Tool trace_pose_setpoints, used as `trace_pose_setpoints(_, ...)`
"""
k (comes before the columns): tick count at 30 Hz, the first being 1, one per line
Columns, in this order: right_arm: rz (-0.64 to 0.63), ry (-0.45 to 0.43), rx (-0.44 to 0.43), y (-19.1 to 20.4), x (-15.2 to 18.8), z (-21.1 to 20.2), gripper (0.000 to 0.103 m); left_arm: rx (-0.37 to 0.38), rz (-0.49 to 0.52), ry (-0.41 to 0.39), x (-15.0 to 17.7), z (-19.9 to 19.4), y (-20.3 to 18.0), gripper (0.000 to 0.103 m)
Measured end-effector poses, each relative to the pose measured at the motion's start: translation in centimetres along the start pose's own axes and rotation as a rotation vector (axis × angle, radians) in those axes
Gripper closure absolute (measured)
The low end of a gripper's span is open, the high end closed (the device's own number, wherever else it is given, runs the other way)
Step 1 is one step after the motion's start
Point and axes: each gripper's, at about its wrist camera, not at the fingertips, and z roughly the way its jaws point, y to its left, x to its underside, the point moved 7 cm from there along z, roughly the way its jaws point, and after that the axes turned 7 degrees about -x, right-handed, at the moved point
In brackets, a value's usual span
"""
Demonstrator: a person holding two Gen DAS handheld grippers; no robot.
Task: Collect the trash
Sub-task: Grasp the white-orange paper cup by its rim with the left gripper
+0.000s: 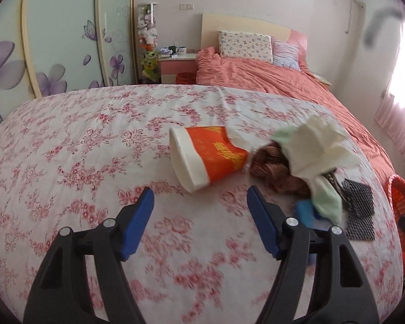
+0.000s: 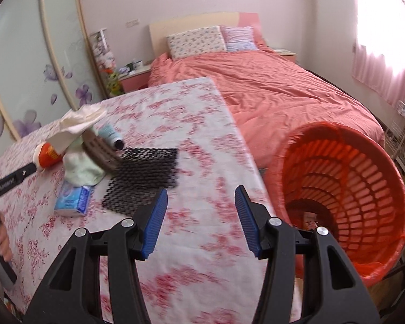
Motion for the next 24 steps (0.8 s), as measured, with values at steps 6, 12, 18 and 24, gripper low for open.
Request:
trace_pose_setpoints(6,-0.034,0.032,-0.009,2.1,0.0,1.7,0.050,0.056,-0.023,0.035,-1.5,3.0,-0.2,0.043)
trace_pose_setpoints(12,-0.049,0.056,-0.024,3.5,0.5,2.5,0.050,0.167,-0.010,0.046,-2.0,4.3,-2.3,0.067)
trace_pose_setpoints(18,-0.055,0.084,-0.075,5.7,1.2,2.7,0.050,0.169,-0.018,0.043,-2.0,4.5,-3.2,0.096)
trace_pose_setpoints(24,-0.071,0.114,-0.166,9.1,1.9,3.1,0.050,0.107,-0.085,0.041,-1.4,4.2,0.6,0.097)
